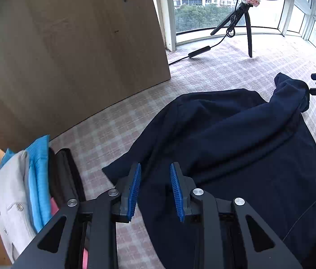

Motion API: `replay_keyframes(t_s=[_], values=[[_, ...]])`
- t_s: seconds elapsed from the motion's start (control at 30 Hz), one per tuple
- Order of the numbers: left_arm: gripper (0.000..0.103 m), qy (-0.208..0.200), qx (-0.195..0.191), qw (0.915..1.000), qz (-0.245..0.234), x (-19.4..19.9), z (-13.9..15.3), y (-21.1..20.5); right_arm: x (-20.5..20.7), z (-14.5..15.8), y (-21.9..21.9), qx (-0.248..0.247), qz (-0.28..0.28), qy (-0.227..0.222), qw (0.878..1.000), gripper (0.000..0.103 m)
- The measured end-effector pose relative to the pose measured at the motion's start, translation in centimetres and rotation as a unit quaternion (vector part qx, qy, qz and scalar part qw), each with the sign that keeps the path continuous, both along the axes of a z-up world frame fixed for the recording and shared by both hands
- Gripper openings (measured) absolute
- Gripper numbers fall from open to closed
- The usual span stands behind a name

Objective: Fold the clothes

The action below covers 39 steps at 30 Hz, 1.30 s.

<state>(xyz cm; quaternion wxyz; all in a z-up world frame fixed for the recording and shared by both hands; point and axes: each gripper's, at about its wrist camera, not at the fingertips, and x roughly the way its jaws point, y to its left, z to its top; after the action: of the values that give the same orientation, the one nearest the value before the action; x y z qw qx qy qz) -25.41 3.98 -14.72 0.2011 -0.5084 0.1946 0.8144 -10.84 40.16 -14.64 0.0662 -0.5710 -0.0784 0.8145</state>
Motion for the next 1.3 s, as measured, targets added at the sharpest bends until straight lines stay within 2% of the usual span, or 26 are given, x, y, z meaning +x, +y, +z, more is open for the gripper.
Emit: replay_keyframes(t_s=[0.1, 0.23, 0.37, 0.43, 0.47, 0.57, 0.6, 0.63, 0.67, 0.7, 0.8, 0.9, 0.93, 1.0, 1.07, 1.1, 1.13, 1.2, 1.3], values=[[0.027, -0.01, -0.016, 0.9994, -0.029, -4.4, -3.3, 4.7, 0.5, -0.8, 0.7, -0.018, 0.002, 0.001, 1.0, 0.059], [0.034, -0.034, -0.043, 0.9972, -0.051, -7.9, -7.2, 7.6, 0.9, -1.2, 2.5, -0.04, -0.009, 0.011, 0.999, 0.059], [0.035, -0.027, -0.027, 0.997, -0.067, -8.0, -7.9, 8.4, 0.4, -2.0, 3.7, -0.047, -0.006, 0.009, 0.999, 0.059], [0.027, -0.027, -0.02, 0.9962, -0.08, -7.4, -8.0, 8.6, -0.1, -2.6, 4.1, -0.046, -0.002, 0.006, 0.999, 0.059], [0.007, -0.026, -0.017, 0.9962, -0.081, -7.0, -8.0, 8.6, -0.4, -3.0, 4.2, -0.048, 0.0, 0.002, 0.999, 0.059], [0.005, -0.022, -0.001, 0.9967, -0.078, -6.1, -7.7, 8.2, -1.1, -4.7, 4.2, -0.069, 0.004, -0.022, 0.997, 0.058], [0.005, -0.02, 0.01, 0.9971, -0.072, -5.9, -7.2, 7.7, -1.2, -5.1, 4.1, -0.075, 0.011, -0.028, 0.997, 0.047], [0.005, -0.012, 0.017, 0.998, -0.06, -5.8, -6.3, 6.8, -1.2, -5.2, 3.8, -0.075, 0.019, -0.031, 0.996, 0.019], [0.005, -0.003, 0.024, 0.9987, -0.045, -5.7, -5.3, 5.8, -1.2, -4.9, 3.5, -0.069, 0.022, -0.028, 0.997, 0.007], [0.005, 0.007, 0.03, 0.999, -0.031, -5.6, -4.3, 4.8, -1.3, -4.5, 3.2, -0.062, 0.025, -0.023, 0.998, 0.006], [0.005, 0.074, 0.011, 0.9972, -0.001, -4.7, -0.3, 1.6, -2.5, -1.7, 2.5, -0.02, 0.026, 0.02, 0.999, 0.005], [0.005, 0.133, -0.009, 0.9903, 0.04, -5.3, 2.9, -2.0, -5.1, 1.7, 1.6, 0.018, 0.027, 0.074, 0.997, 0.005], [0.005, 0.14, -0.014, 0.9886, 0.054, -5.9, 3.0, -3.0, -7.1, 1.2, 1.5, 0.025, 0.023, 0.069, 0.997, 0.005], [0.009, 0.134, -0.02, 0.9865, 0.092, -7.6, 2.1, -4.8, -11.2, 0.0, 1.3, 0.038, 0.014, 0.052, 0.998, 0.005], [0.011, 0.092, -0.049, 0.9867, 0.125, -9.8, -0.6, -5.6, -15.3, -1.3, 1.1, 0.05, 0.005, 0.036, 0.998, 0.018], [0.011, 0.074, -0.064, 0.9867, 0.13, -10.3, -1.7, -5.8, -17.1, -3.0, 1.2, 0.061, -0.015, 0.004, 0.998, 0.026], [0.011, 0.067, -0.065, 0.9875, 0.127, -10.3, -2.1, -6.0, -18.0, -4.1, 1.2, 0.059, -0.024, -0.016, 0.998, 0.026], [0.013, 0.058, -0.061, 0.9896, 0.117, -9.9, -2.4, -6.5, -17.5, -3.6, 0.9, 0.043, -0.007, -0.003, 0.999, 0.027], [0.015, 0.07, -0.052, 0.9891, 0.119, -8.5, -0.7, -8.0, -16.4, -2.0, 0.5, 0.016, 0.018, 0.029, 0.999, 0.034]])
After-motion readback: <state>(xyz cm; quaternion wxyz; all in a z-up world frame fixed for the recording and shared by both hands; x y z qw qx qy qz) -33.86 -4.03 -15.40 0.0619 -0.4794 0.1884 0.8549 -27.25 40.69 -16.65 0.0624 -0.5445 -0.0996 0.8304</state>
